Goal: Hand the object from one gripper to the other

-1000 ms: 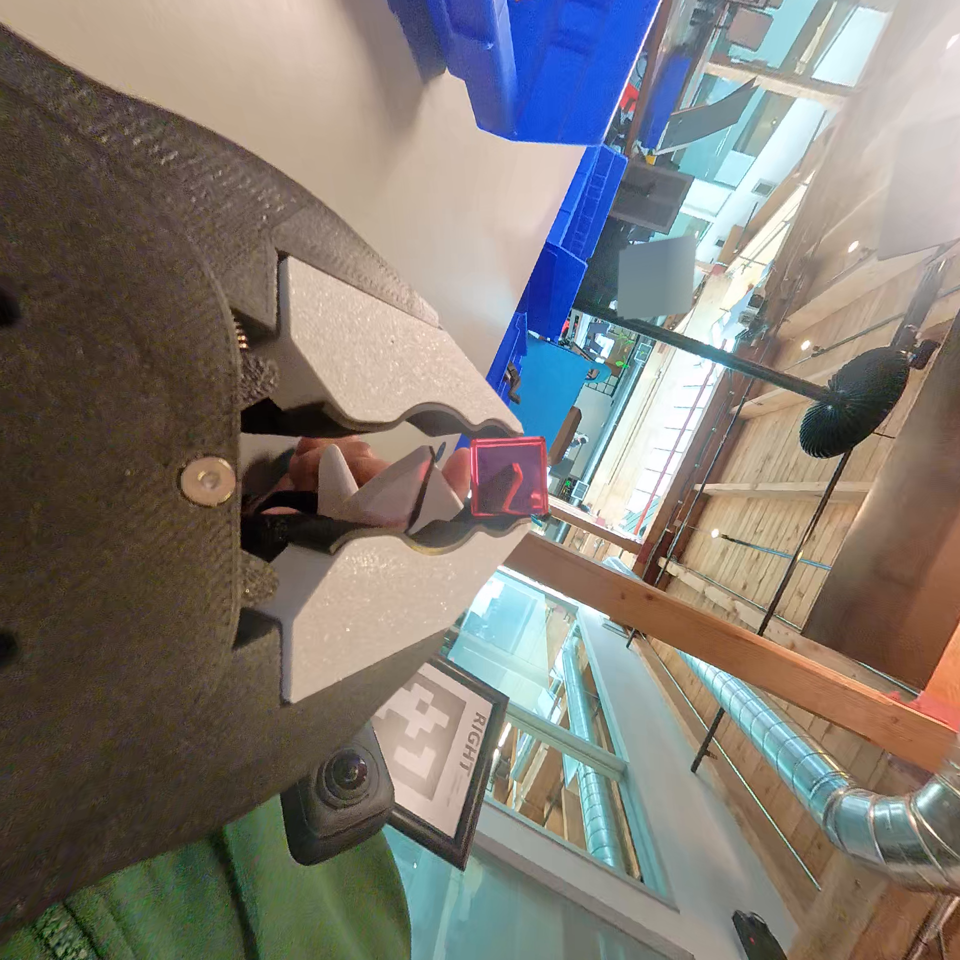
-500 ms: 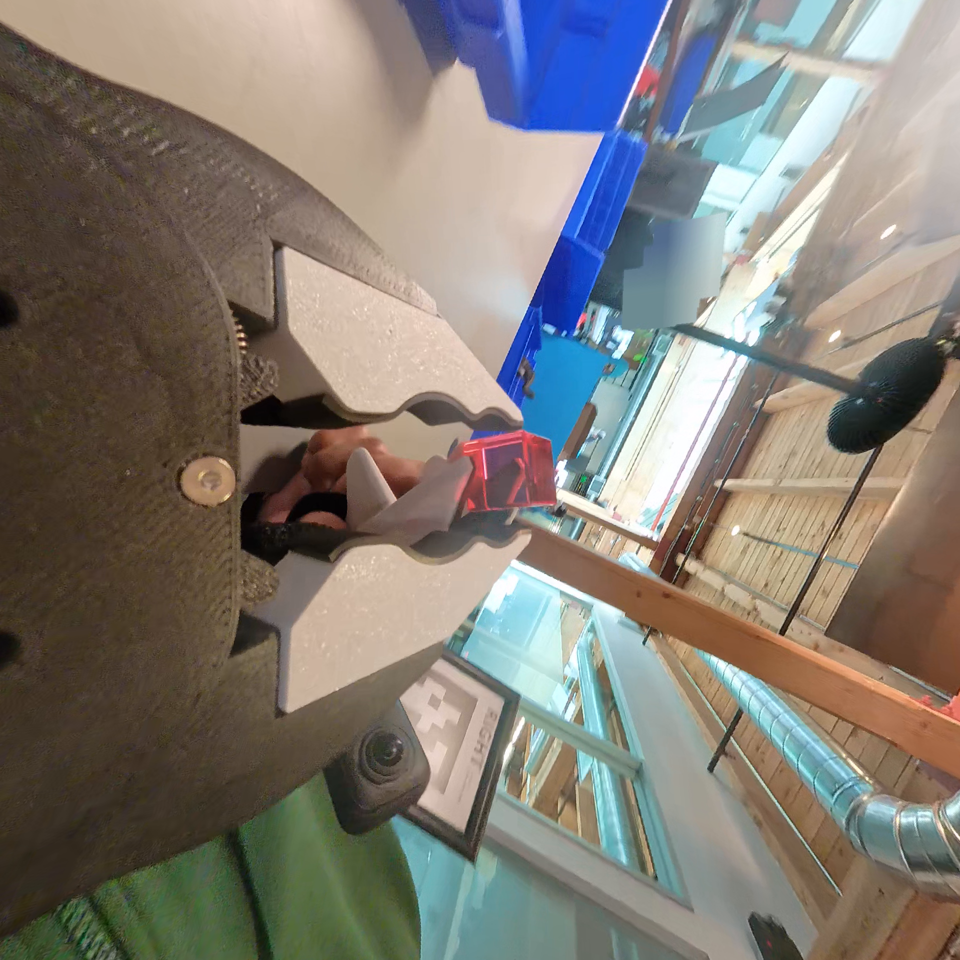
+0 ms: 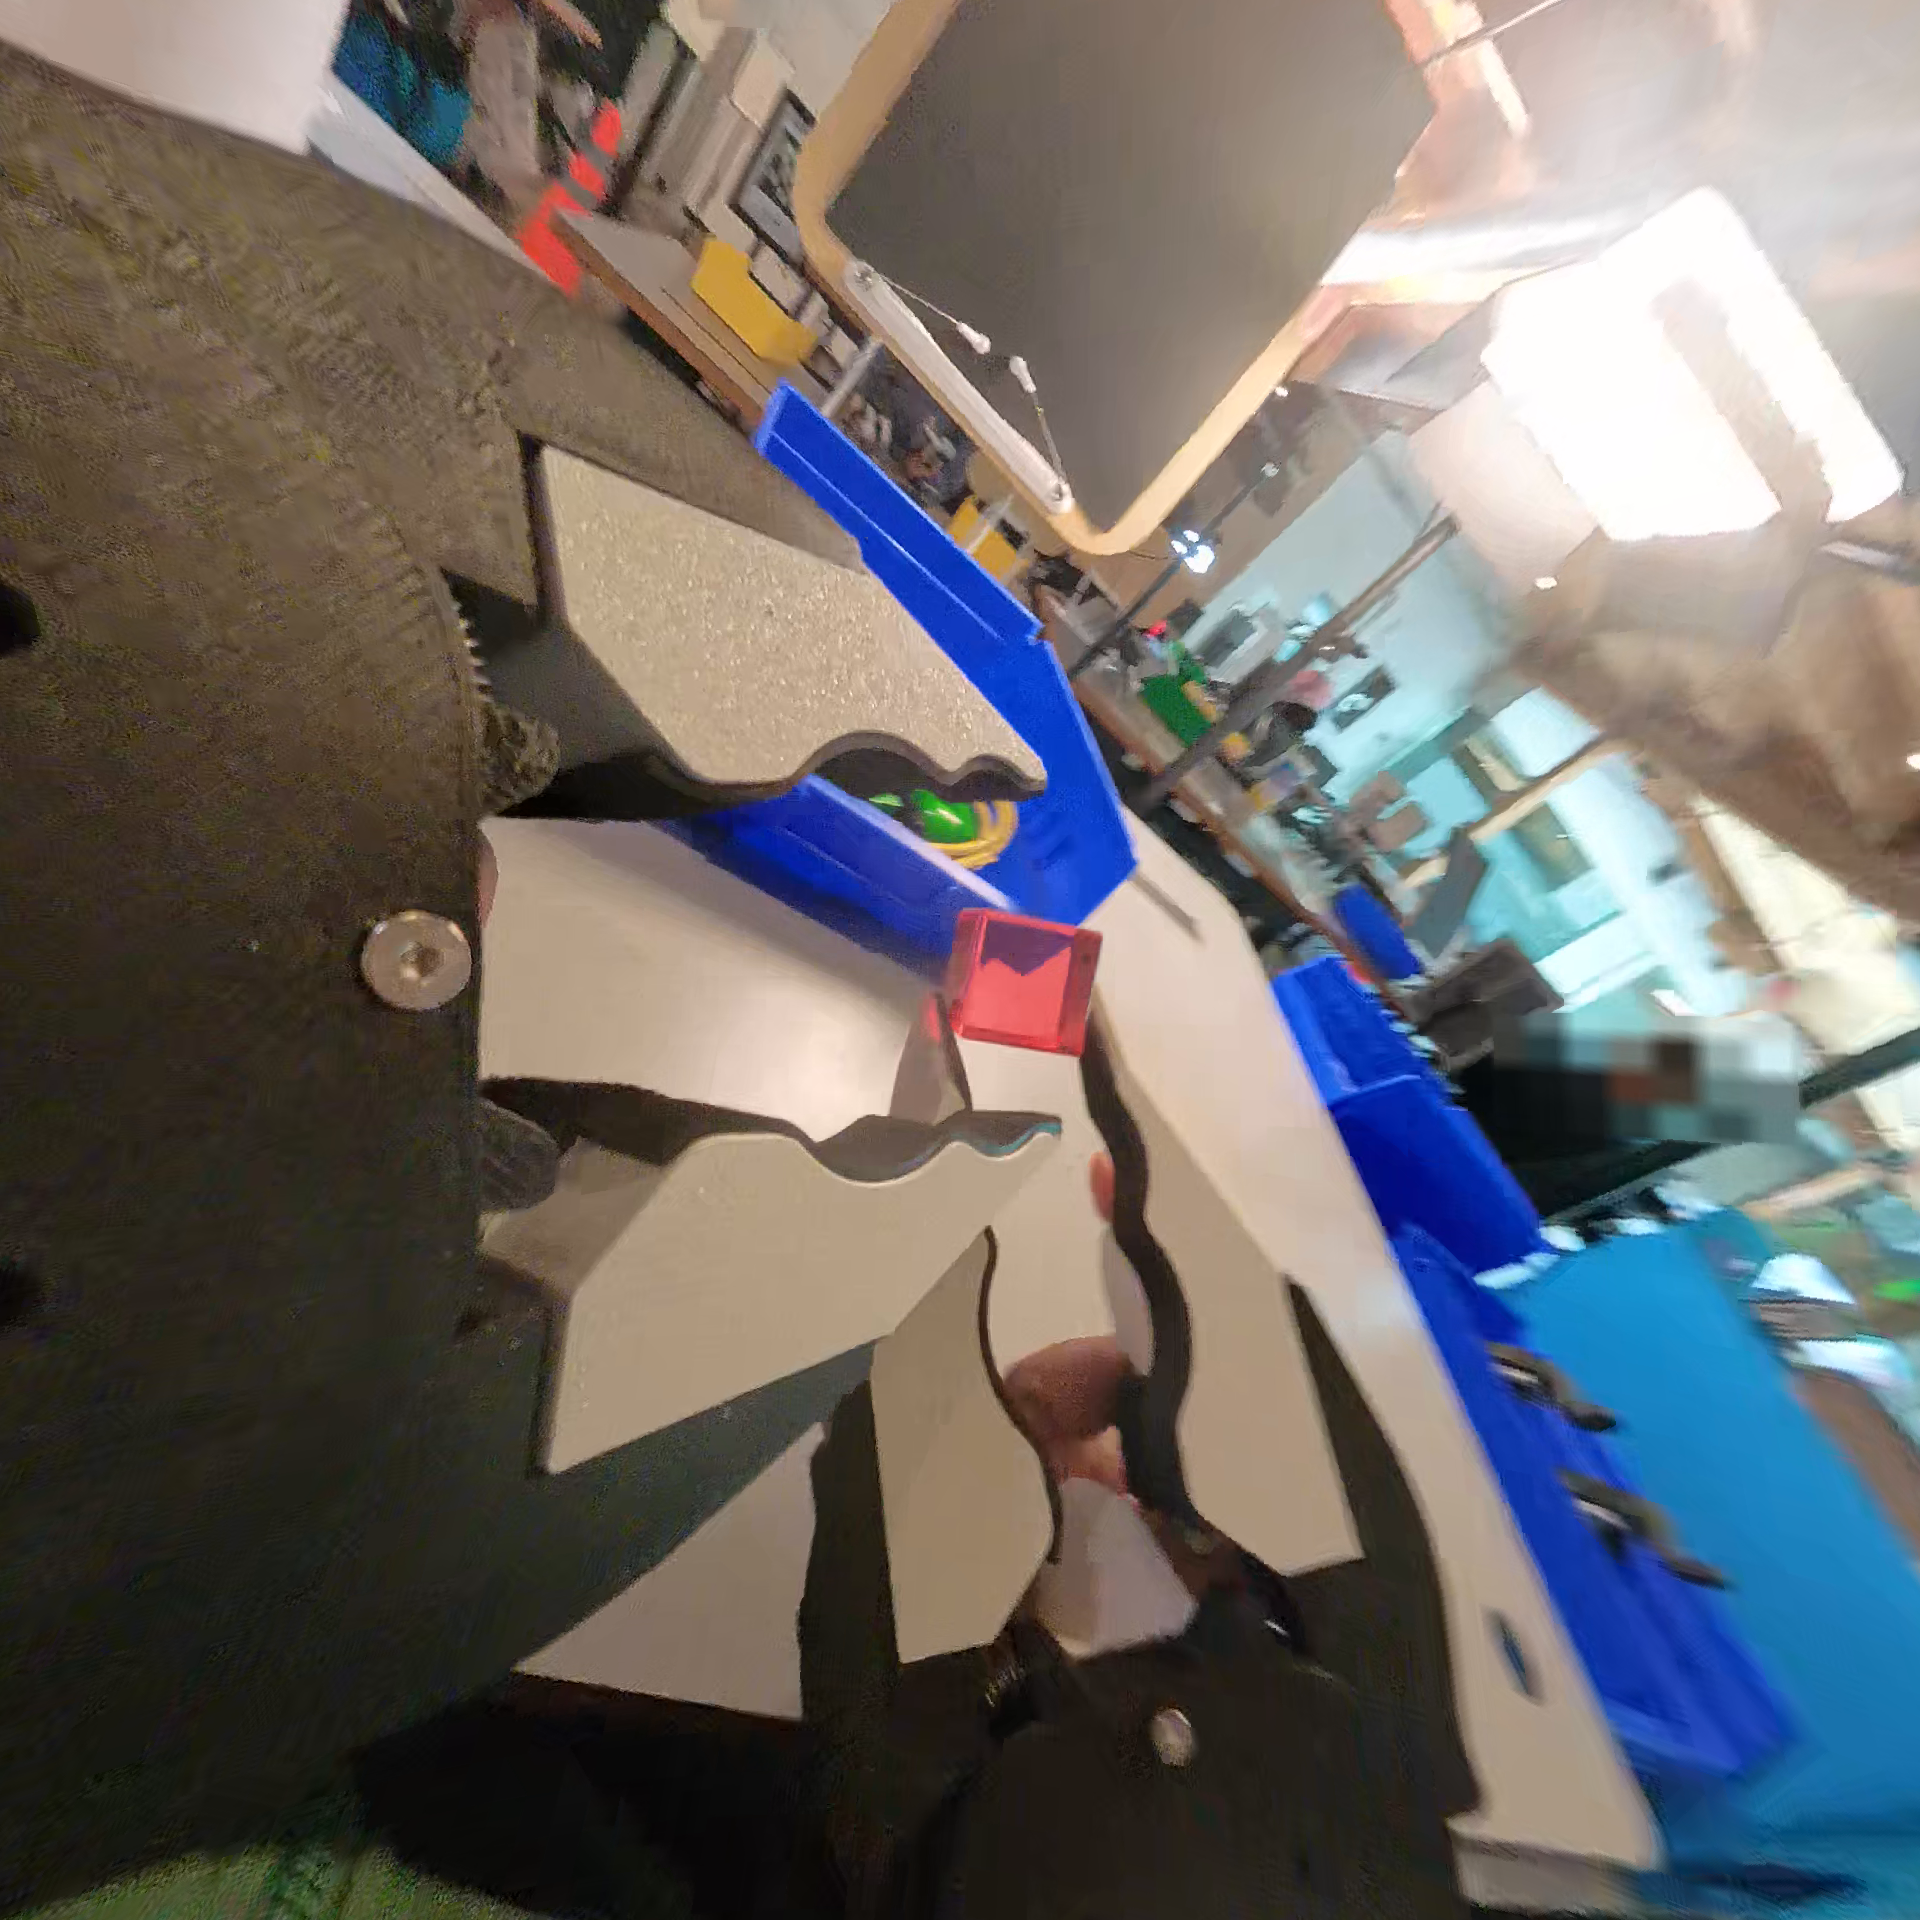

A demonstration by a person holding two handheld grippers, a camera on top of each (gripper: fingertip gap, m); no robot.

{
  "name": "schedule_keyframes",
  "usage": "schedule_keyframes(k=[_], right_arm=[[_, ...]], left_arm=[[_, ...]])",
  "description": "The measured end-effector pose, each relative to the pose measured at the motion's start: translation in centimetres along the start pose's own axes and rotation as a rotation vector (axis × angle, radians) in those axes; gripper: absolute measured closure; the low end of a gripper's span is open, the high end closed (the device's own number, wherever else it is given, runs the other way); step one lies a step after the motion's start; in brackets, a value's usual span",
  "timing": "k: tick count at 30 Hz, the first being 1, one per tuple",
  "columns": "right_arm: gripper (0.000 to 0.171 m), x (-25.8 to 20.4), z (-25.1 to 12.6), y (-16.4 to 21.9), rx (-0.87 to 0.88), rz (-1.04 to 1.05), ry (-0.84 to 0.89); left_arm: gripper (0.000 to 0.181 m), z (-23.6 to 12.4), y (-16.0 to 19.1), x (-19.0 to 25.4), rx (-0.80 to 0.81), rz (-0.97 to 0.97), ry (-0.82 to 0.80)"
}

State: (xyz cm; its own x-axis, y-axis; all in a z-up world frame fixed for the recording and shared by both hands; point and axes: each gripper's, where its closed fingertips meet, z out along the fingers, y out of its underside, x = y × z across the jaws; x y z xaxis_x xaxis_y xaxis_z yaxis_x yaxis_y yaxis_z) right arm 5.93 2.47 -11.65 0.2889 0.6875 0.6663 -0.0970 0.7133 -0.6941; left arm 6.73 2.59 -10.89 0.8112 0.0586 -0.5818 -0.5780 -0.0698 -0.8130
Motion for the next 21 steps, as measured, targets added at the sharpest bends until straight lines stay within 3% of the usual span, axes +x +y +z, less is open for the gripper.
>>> schedule_keyframes(k=[2, 7, 10, 13, 15, 19, 21], right_arm=[[0.144, -0.6, 0.0, 0.1, -0.004, -0.052, -0.007], [0.145, -1.8, -0.3, -0.2, 0.01, -0.183, -0.006], [0.142, -1.1, -0.5, -0.7, 0.035, -0.149, 0.023], [0.129, 0.0, -0.7, -0.9, 0.053, -0.03, 0.025], [0.122, 0.7, -0.8, -1.2, 0.075, 0.068, 0.006], [0.121, 1.6, -1.5, -2.4, 0.167, 0.223, -0.029], [0.121, 1.5, -1.6, -2.8, 0.188, 0.237, -0.036]], left_arm=[[0.136, 0.2, 0.8, 0.3, -0.05, 0.028, -0.001], [0.152, 0.5, 2.6, 0.8, -0.139, -0.022, 0.02], [0.153, 0.5, 2.2, 0.1, -0.08, -0.15, 0.0], [0.153, 0.5, 0.8, -0.2, 0.063, -0.483, 0.083], [0.153, -0.1, -1.2, -0.6, 0.247, -0.749, 0.194], [0.154, -2.0, -3.5, -3.1, 0.622, -1.163, 0.288], [0.154, -1.8, -3.4, -2.9, 0.666, -1.278, 0.328]])
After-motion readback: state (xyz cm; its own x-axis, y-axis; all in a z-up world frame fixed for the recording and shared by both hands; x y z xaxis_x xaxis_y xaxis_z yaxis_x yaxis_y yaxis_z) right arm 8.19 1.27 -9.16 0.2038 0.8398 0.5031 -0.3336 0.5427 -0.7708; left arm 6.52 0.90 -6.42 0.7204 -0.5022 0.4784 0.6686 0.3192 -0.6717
